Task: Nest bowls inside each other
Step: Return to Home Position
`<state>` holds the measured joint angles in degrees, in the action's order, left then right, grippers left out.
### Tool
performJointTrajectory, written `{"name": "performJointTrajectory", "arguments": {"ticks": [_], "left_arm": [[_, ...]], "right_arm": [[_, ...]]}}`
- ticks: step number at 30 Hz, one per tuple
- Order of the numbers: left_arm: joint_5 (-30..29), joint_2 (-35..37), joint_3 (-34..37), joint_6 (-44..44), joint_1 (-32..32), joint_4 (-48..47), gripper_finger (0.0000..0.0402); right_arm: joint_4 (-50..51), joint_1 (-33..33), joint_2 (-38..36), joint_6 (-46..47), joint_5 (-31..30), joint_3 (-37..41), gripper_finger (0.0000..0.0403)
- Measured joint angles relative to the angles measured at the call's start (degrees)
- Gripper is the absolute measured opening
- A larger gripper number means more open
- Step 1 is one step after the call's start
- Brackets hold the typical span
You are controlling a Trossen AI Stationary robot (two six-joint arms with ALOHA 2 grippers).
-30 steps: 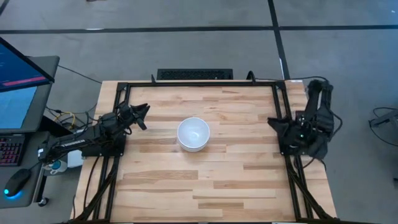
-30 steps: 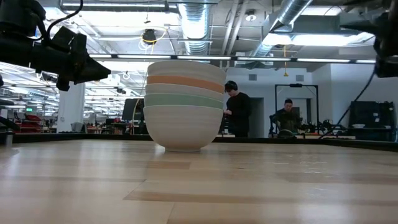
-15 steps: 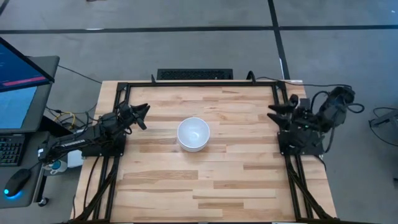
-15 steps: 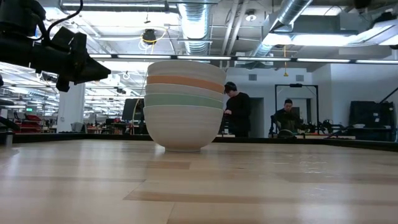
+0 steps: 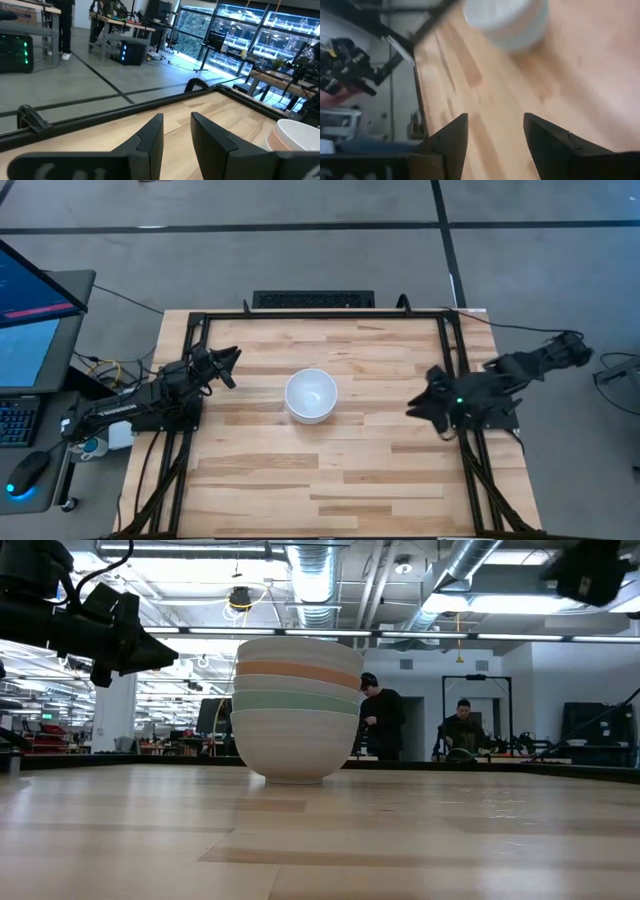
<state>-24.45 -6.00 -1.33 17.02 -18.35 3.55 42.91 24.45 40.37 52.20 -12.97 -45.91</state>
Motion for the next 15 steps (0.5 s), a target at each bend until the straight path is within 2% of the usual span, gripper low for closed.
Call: {"name": "performJointTrajectory", "arguments": {"ticks": [4, 6, 8, 12, 13, 15], "left_arm": [[0.2, 0.0, 0.0, 2.1, 0.0, 1.0, 0.0089], [1.3, 0.0, 0.0, 5.6, 0.0, 1.4, 0.0089], [2.5, 0.0, 0.0, 9.6, 0.0, 2.0, 0.0089], [2.3, -0.1, 0.0, 8.9, 0.0, 0.9, 0.0089], [3.9, 0.0, 0.0, 8.4, -0.1, 0.8, 0.0089], [9.7, 0.0, 0.0, 7.1, 0.0, 0.8, 0.0089]], "right_arm": [[2.6, -7.2, 6.2, 6.2, 14.6, 0.1, 0.0214], [3.6, -10.1, 9.2, 5.4, 19.0, 0.0, 0.0214], [5.1, -12.3, 11.8, 2.0, 20.0, 0.1, 0.0214], [3.9, -16.6, 16.2, -1.0, 20.5, 0.1, 0.0214], [1.9, -17.7, 17.1, -2.4, 20.2, 0.1, 0.0214], [-4.8, -18.4, 18.6, -10.7, 20.5, 0.1, 0.0214]]}}
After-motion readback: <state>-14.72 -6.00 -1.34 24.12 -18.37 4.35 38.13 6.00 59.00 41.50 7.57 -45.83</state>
